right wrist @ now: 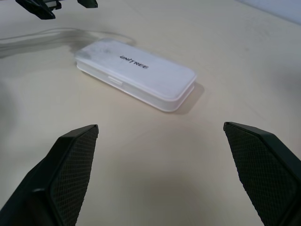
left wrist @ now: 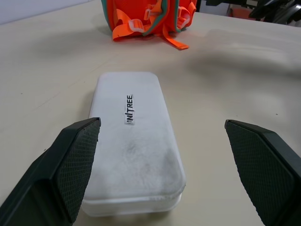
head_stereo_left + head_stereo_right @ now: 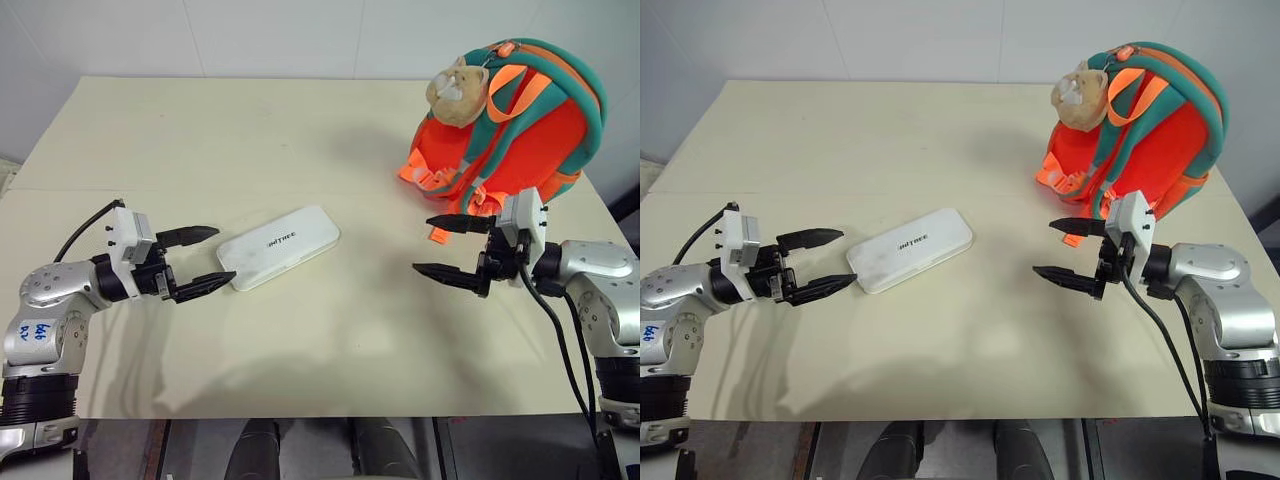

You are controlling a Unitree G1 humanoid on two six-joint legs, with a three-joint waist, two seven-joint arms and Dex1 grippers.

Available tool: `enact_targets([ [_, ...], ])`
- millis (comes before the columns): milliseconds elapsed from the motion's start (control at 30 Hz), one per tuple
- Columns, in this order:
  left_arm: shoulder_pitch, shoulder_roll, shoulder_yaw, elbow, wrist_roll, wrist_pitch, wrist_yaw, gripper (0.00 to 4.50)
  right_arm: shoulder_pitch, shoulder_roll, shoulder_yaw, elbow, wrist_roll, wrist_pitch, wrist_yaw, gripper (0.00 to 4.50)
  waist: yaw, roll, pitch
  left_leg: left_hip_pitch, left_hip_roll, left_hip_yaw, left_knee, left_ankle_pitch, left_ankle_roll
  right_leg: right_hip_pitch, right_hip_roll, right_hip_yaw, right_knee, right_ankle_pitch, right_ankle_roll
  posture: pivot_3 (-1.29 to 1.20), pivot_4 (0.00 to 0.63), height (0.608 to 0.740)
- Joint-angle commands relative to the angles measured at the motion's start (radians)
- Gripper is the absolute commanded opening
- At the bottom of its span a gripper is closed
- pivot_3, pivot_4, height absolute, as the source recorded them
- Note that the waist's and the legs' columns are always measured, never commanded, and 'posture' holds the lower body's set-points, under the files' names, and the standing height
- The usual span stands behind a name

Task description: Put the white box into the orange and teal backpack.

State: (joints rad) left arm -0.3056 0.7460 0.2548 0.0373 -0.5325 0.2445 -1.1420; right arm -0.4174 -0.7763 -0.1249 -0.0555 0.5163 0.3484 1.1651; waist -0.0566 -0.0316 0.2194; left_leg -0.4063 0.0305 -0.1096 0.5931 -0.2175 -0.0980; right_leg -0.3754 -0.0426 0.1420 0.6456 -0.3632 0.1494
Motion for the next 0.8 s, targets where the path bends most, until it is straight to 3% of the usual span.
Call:
enact_targets([
  [33,-0.006,0.007,0.010,-0.036,-0.011,-0.004,0.003,4.49,-0.055,-0.001,0.000,0.005,-0.014,-0.024,-0.005,4.50,-0.001,0.000,0.000,0.000,0.000,0.000,0.000,0.000,0.000,0.000,0.000,0.000,0.001,0.000,0.000,0.00,0.150,0.740],
  [267,-0.018,0.006,0.005,-0.006,0.013,-0.032,0.012,4.49,-0.080,0.026,0.032,0.017,-0.043,-0.039,-0.011,4.50,0.002,0.000,0.000,0.000,0.000,0.000,0.001,0.000,0.000,0.000,0.000,0.000,0.001,0.000,0.000,0.00,0.150,0.740],
  [333,-0.004,0.014,0.022,0.012,0.037,-0.057,0.031,4.11,-0.111,0.067,0.076,0.037,-0.097,-0.075,-0.050,4.32,0.002,0.000,0.000,0.000,0.000,0.000,0.000,0.000,0.000,0.000,0.000,0.000,0.001,0.000,0.000,0.00,0.150,0.740],
  [400,0.025,0.025,0.054,0.026,0.057,-0.078,0.058,3.63,-0.145,0.113,0.120,0.071,-0.155,-0.113,-0.086,3.92,-0.005,0.000,0.000,0.000,0.000,0.000,0.001,0.000,0.000,0.000,0.000,0.000,0.001,0.000,0.000,0.00,0.150,0.740],
  [533,0.105,0.033,0.113,-0.005,0.091,-0.085,0.145,2.40,-0.205,0.186,0.174,0.172,-0.223,-0.180,-0.116,2.60,-0.013,0.000,0.000,0.001,0.000,0.000,0.000,0.000,0.000,-0.001,0.000,0.000,0.002,0.000,0.000,0.00,0.150,0.740],
  [667,0.219,0.008,0.153,-0.079,0.125,-0.049,0.269,1.09,-0.308,0.272,0.217,0.396,-0.309,-0.307,-0.151,1.16,-0.021,0.000,0.000,0.000,0.000,0.000,0.000,0.000,0.000,-0.001,-0.001,0.000,0.002,0.000,0.000,0.00,0.150,0.740],
  [800,0.282,-0.031,0.140,-0.138,0.155,0.007,0.390,0.03,-0.448,0.353,0.242,0.680,-0.396,-0.448,-0.204,0.04,-0.024,0.000,0.000,0.000,0.000,0.000,0.000,0.000,0.000,-0.001,-0.001,0.000,0.003,0.000,0.000,0.00,0.150,0.740],
])
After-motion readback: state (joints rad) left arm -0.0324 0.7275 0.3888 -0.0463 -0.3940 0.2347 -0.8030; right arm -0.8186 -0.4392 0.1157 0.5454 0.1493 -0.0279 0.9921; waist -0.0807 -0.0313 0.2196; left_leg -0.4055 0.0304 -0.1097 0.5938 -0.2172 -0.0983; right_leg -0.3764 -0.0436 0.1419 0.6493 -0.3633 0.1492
